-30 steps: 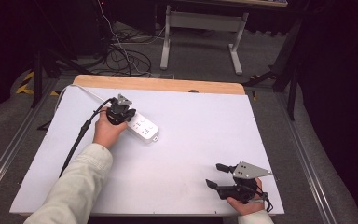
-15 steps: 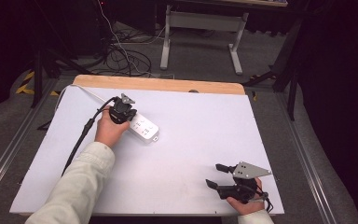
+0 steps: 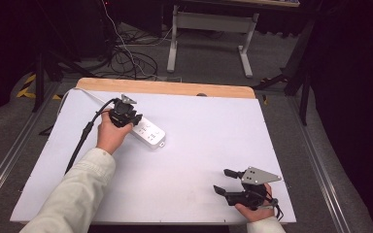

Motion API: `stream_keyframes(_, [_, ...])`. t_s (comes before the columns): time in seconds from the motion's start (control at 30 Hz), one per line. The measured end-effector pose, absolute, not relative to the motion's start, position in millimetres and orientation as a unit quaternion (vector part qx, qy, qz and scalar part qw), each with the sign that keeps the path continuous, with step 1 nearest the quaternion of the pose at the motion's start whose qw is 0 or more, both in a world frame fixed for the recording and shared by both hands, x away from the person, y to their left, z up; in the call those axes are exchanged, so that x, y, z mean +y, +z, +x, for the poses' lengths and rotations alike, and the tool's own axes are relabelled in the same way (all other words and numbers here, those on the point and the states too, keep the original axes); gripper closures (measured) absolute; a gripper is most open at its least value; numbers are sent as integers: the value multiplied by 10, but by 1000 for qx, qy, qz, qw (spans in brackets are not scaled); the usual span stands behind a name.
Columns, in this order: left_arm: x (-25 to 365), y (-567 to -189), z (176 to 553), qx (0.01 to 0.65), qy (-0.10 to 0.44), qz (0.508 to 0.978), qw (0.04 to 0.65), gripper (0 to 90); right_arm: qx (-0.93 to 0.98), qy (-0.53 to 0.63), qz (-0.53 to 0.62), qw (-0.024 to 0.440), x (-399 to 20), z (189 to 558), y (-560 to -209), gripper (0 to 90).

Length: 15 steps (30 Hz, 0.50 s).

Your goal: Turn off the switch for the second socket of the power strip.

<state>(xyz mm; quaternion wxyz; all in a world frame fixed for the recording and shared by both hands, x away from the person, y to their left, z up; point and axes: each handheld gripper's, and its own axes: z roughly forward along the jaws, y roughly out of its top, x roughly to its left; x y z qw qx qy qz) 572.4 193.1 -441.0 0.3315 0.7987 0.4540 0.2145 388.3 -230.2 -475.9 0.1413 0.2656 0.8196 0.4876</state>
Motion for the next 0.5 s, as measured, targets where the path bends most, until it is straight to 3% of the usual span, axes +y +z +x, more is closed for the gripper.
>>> stream_keyframes(0.5, [1891,-4023,5477,419,225,796,375,609,819,498,253,135,-2224,4035,-4738,317])
